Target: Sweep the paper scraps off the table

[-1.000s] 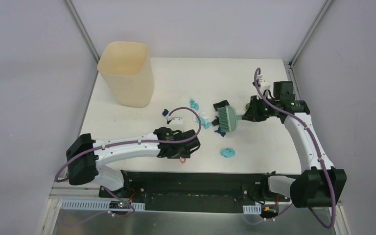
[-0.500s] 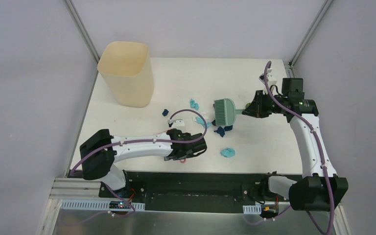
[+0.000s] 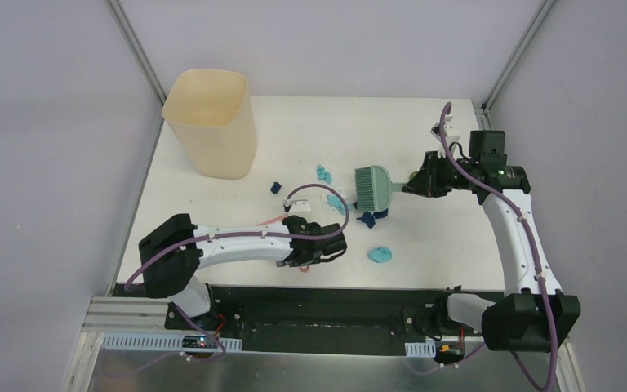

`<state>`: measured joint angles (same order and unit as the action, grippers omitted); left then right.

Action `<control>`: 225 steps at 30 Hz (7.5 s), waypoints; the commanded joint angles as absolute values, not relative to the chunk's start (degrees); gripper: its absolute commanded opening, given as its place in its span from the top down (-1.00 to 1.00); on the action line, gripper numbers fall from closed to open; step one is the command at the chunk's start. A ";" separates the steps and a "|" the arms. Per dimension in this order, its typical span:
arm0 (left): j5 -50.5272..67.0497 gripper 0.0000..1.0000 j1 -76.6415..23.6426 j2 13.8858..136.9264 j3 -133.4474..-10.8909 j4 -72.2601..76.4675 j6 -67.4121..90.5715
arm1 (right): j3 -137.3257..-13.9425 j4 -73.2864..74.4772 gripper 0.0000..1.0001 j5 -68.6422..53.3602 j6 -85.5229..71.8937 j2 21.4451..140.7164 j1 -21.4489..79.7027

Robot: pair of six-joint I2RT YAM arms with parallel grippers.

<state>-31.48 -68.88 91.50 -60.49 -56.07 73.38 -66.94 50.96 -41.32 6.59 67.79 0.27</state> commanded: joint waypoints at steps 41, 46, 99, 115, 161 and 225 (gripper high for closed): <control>-19.83 -0.02 -64.09 81.41 -50.11 -44.48 55.16 | -65.77 49.78 1.00 -44.69 8.94 65.92 0.09; -19.27 0.27 -64.10 80.59 -49.90 -45.48 53.15 | -66.08 49.57 1.00 -45.37 8.62 66.53 0.09; 11.63 1.00 -60.76 91.71 -66.98 -49.29 -8.15 | -76.94 77.90 1.00 -26.90 10.46 83.26 12.48; 6.13 1.00 -59.21 93.11 -66.20 -46.15 -4.17 | -91.60 83.67 1.00 -34.12 15.51 84.73 10.45; 0.26 1.00 -59.28 98.71 -73.35 -56.83 -1.81 | -91.09 81.87 1.00 -36.89 17.92 93.80 24.75; -6.21 1.00 -52.54 93.55 -73.51 -62.68 5.44 | -125.83 75.29 1.00 -14.18 13.25 110.21 32.05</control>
